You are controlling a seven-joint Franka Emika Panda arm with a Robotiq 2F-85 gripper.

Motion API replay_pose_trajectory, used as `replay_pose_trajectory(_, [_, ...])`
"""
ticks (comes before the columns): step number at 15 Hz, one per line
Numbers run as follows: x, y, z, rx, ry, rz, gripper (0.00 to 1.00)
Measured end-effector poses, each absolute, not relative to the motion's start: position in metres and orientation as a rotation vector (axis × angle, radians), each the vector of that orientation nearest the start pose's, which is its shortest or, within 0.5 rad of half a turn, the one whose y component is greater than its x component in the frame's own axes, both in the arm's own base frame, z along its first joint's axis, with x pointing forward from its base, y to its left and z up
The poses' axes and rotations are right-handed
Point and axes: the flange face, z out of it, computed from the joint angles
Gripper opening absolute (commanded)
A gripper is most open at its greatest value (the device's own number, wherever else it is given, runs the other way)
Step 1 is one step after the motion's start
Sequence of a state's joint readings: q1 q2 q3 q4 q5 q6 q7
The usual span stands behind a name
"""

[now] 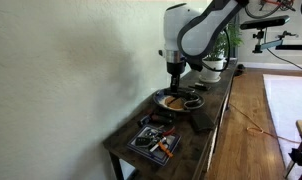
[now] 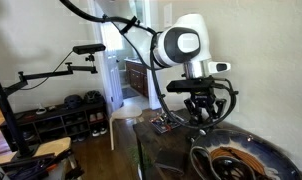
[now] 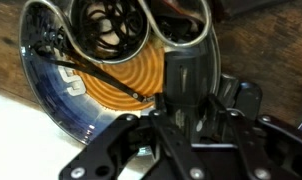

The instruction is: Pick up the black object and put it in the bowl

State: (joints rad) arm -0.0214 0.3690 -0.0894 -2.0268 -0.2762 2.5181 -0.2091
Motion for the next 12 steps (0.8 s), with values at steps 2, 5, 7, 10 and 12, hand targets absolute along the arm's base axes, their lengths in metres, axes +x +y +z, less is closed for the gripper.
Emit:
replay_pose_trajectory(2, [0.619,-0.07,0.273,-3.324,-0.518,-0.153,0.18])
replay_pose_trajectory(5, [0.634,-0.08,0.265,-3.328,-0.488,-0.163,0.18])
replay_pose_trajectory(7, [0.642,-0.084,0.255,-3.325,-0.465,-0.161,0.18])
replay_pose_trajectory(10, [0.651,-0.087,0.238,-3.318,-0.451,-0.153,0.18])
replay_pose_trajectory(12, [0.656,-0.088,0.226,-3.31,-0.441,-0.15,0.18])
